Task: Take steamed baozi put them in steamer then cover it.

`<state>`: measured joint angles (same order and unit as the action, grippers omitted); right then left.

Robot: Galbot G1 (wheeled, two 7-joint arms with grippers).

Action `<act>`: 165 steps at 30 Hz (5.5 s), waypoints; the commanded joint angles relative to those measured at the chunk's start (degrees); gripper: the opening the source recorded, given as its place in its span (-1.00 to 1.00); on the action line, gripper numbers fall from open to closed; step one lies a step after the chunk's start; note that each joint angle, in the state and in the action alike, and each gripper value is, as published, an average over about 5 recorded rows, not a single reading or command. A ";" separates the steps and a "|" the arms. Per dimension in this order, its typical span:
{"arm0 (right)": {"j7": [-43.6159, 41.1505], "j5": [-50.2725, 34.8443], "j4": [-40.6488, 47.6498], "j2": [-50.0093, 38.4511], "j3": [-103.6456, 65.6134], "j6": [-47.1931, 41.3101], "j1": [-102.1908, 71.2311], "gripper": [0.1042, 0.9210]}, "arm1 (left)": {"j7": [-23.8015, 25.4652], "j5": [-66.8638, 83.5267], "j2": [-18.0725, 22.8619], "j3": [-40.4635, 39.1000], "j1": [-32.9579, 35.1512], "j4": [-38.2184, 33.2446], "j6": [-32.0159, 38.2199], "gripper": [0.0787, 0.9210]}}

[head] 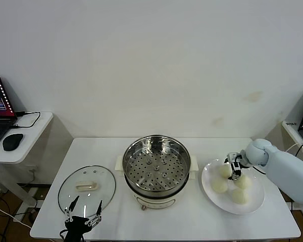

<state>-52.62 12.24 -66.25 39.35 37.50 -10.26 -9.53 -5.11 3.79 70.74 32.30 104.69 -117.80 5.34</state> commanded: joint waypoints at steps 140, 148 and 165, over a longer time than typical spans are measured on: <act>-2.61 -12.42 -32.41 -22.70 26.88 -9.80 22.65 0.76 | 1.46 11.62 -0.10 3.97 -1.41 -0.25 2.73 0.77; -1.53 -9.33 -25.64 -17.29 15.85 -5.69 9.14 0.76 | 1.44 11.28 0.32 4.64 -1.11 -0.28 2.69 0.77; 1.37 -8.67 -18.32 -10.79 12.70 -3.65 4.03 0.76 | 1.40 10.90 1.13 4.93 -0.96 0.16 2.75 0.77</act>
<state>-52.73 2.34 -89.01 25.34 55.15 -15.26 1.27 -3.67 14.75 71.83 37.24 103.59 -117.66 8.09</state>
